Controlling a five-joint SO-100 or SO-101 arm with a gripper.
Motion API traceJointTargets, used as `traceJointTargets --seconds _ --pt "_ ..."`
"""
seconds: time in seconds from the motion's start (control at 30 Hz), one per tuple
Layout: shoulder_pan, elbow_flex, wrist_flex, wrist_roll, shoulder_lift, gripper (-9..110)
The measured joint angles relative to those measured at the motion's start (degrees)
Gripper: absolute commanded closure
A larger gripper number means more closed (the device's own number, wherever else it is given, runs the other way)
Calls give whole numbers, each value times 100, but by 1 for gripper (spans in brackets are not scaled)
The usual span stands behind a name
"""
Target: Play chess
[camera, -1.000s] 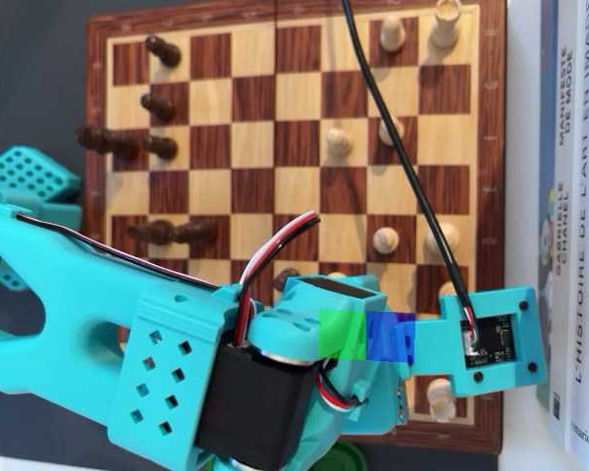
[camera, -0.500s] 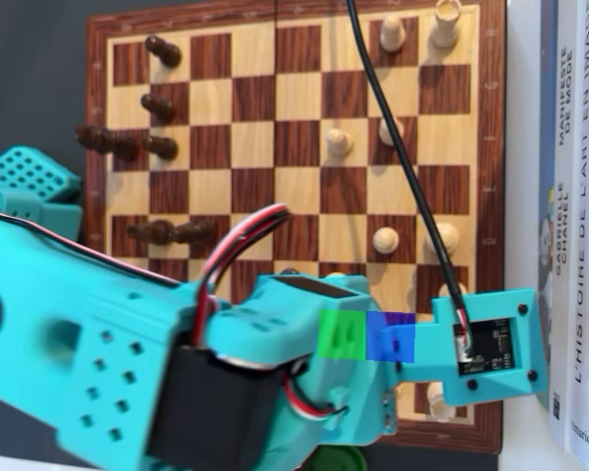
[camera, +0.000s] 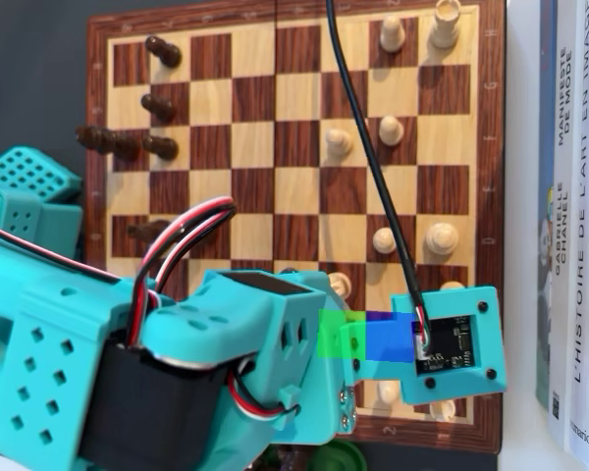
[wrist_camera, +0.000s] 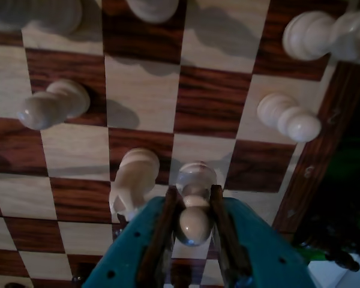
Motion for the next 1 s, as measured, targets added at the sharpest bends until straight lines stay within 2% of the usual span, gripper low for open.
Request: traceJointTargets --seconds 0.4,1.0 --pt "53 853 -422 0 439 95" --pt "53 1090 -431 0 475 95"
